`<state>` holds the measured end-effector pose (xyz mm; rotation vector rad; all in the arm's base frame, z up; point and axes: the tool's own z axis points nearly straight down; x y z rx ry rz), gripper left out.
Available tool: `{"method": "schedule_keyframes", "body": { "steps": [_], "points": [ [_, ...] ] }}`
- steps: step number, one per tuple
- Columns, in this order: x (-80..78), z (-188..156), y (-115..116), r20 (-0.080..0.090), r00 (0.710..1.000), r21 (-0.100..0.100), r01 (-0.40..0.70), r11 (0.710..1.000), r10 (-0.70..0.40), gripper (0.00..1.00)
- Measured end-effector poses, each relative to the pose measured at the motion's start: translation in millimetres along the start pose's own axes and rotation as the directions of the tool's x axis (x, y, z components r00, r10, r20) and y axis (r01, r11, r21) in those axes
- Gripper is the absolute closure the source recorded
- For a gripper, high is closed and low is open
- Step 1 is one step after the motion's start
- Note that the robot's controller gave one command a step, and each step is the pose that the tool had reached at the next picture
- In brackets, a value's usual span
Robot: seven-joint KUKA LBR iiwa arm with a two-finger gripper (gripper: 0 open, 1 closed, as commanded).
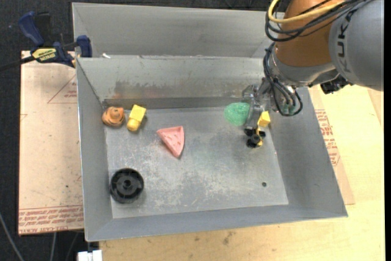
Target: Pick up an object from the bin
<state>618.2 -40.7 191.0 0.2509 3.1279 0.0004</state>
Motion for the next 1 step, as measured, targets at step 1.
{"method": "schedule_keyframes", "body": {
  "steps": [1],
  "points": [
    [7.3,-27.1,7.5,-0.006,0.997,0.001,0.078,0.997,-0.078,1.00]
  ]
}}
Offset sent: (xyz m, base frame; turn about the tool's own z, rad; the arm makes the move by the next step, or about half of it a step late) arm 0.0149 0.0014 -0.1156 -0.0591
